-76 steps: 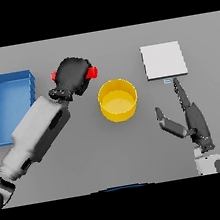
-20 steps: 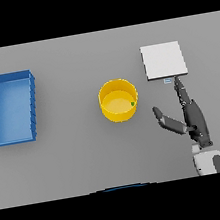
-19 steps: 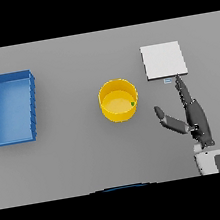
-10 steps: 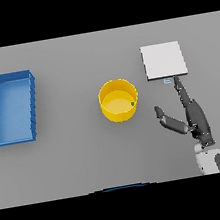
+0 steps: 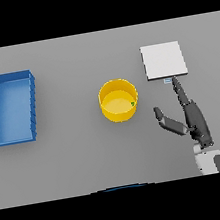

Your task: Pick up the red beaker and tilt it to pour out 1 green nut into yellow bowl. Pick up the yellow bowl and place it on the metallic measuring scale.

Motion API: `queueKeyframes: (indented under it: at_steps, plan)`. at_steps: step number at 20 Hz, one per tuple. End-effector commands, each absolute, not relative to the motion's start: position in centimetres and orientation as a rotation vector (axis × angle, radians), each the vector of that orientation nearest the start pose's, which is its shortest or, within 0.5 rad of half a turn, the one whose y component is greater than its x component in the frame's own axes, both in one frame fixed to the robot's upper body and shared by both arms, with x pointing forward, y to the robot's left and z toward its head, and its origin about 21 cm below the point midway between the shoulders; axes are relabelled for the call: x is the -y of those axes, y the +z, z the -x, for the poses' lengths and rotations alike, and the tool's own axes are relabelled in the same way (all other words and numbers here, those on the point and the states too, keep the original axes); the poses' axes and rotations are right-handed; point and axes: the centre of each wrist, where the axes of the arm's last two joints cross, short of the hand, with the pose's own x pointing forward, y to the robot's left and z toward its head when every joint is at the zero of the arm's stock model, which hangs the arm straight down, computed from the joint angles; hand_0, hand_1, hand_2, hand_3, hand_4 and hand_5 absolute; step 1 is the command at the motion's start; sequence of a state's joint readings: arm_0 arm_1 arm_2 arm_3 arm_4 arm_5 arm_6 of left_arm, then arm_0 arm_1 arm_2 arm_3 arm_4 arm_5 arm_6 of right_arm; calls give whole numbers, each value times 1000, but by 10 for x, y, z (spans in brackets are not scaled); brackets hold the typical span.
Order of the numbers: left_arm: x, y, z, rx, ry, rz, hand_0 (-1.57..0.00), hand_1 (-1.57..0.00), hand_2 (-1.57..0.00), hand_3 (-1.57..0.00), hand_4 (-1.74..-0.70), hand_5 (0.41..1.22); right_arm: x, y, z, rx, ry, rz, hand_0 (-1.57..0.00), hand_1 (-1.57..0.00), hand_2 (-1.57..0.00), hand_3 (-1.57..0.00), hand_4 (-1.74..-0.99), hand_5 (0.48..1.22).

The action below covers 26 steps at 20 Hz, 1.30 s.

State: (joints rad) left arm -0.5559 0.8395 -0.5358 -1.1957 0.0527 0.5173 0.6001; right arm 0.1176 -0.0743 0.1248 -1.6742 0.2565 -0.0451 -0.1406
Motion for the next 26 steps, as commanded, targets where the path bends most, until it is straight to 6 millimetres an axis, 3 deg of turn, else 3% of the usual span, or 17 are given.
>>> queueKeyframes:
  at_steps: [1,4,5,6,7,8,9,12,14,17,22,25,26]
  plan:
    - [-324,102,-349,1120,-302,-960,-1571,-1571,-1571,-1531,-1741,1166,225,-2,-214,1704,309,207,1,1,1,1,-1214,666]
    - [-326,91,-348,1078,-312,-966,-1571,-1571,-1571,-1551,-1741,967,227,-1,-216,1710,299,211,1,1,1,1,-1205,664]
    - [-327,92,-346,1069,-337,-966,-1571,-1571,-1571,-1555,-1667,908,227,-2,-213,1728,305,203,1,1,1,1,-1202,667]
    - [-328,90,-340,1049,-377,-951,-1571,-1571,-1571,-1503,-1530,865,229,0,-214,1716,300,212,1,1,1,1,-1197,664]
    - [-326,92,-339,1036,-421,-915,-1564,-1449,-1432,-1362,-1374,830,227,-2,-211,1714,293,202,1,1,1,1,-1192,663]
    - [-327,97,-336,1025,-460,-873,-1457,-1180,-1187,-1129,-1229,803,226,-3,-213,1708,292,199,1,1,1,1,-1188,663]
    - [-328,100,-335,995,-483,-840,-1166,-944,-959,-903,-1120,778,225,0,-212,1724,297,206,1,1,1,1,-1187,664]
    - [-327,104,-332,957,-551,-786,-596,-483,-490,-462,-916,723,226,1,-212,1708,307,216,1,1,1,1,-1182,667]
    - [-327,106,-331,957,-565,-764,-381,-309,-313,-295,-851,698,226,-1,-212,1697,295,213,1,1,1,1,-1187,667]
    - [-326,109,-335,963,-560,-749,-195,-158,-160,-151,-802,679,223,0,-210,1692,303,202,1,1,1,1,-1188,668]
    - [-331,114,-339,1054,-518,-744,-63,-51,-52,-49,-785,674,219,4,-207,1689,353,275,1,1,1,1,-1203,660]
    - [-330,112,-339,1082,-506,-743,-32,-26,-26,-24,-780,679,216,8,-217,1704,443,223,1,1,1,1,-1162,694]
    - [-327,112,-339,1079,-513,-741,-25,-20,-21,-19,-776,685,216,13,-223,1718,515,219,1,1,1,1,-1180,708]
